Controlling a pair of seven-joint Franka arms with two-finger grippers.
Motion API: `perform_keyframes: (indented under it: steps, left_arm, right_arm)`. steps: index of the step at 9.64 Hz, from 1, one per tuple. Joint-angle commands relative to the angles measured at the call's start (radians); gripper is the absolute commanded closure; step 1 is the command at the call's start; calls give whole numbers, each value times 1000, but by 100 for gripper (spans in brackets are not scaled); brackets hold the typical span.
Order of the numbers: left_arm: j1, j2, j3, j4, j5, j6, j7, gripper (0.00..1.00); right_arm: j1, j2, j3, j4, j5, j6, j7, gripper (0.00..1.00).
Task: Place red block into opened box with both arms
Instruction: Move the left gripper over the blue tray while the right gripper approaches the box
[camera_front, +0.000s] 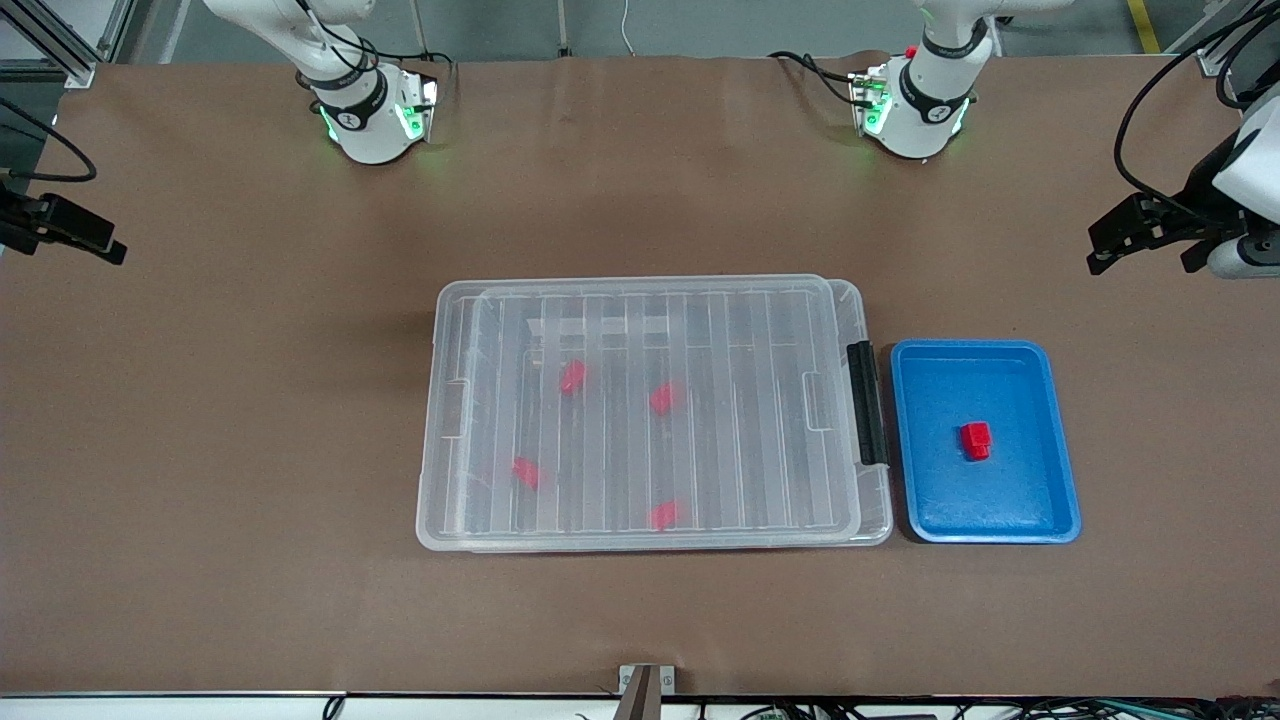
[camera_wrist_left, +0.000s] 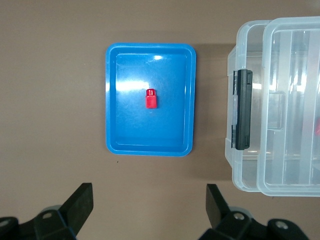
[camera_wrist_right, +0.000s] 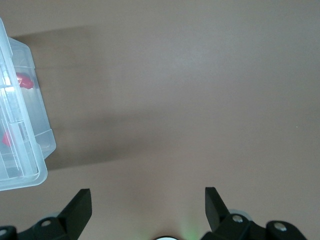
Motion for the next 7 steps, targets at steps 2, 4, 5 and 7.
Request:
perform_keyframes:
  steps: [2, 4, 5, 7]
  left_arm:
    - [4, 7, -3, -15, 12, -9, 11, 1]
    - [4, 24, -2, -5, 10, -11, 9, 1]
    - [5, 30, 0, -7, 9, -11, 12, 1]
    - [5, 77, 1, -10, 12, -9, 12, 1]
  right_arm:
    - [-16, -11, 12, -11, 18, -2, -7, 0]
    - [-13, -11, 13, -11, 18, -4, -4, 0]
    - [13, -10, 13, -11, 18, -2, 5, 0]
    - [85, 43, 22, -7, 29, 39, 10, 0]
